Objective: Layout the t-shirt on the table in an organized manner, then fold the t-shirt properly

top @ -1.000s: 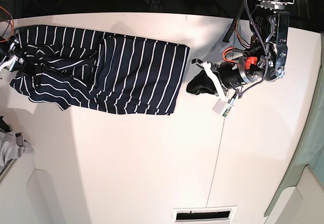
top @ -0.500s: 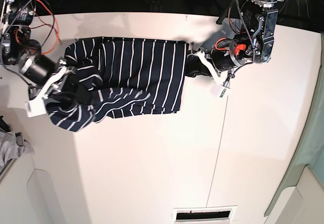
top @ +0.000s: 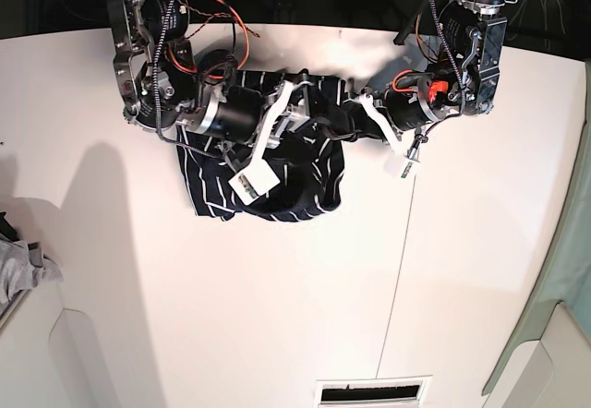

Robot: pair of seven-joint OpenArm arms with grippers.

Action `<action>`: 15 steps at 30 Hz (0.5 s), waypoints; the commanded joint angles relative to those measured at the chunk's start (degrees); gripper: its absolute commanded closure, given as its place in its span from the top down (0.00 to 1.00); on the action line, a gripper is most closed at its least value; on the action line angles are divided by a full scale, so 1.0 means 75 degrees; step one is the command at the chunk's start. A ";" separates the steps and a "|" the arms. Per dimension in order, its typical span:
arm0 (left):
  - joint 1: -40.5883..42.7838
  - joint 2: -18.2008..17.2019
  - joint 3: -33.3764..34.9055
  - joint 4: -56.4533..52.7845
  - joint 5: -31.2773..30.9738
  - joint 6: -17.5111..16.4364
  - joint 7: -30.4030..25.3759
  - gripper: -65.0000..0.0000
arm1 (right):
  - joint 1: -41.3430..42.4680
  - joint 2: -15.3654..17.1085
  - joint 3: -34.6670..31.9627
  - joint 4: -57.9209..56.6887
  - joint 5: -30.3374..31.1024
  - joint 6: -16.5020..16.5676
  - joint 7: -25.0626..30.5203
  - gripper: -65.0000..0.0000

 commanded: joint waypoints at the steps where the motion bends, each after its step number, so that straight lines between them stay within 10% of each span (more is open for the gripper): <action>1: -0.0038 -0.0026 -0.0003 0.0055 0.0070 -0.0010 0.0067 0.00 | 0.0160 -0.0137 -0.0085 0.0140 0.0216 0.0052 0.0192 0.69; 15: -0.0169 -0.0242 -0.0784 0.0058 -0.1268 -0.0010 0.0801 0.00 | 0.0606 -0.0490 -0.0213 0.0391 0.1553 0.0082 -0.0667 0.69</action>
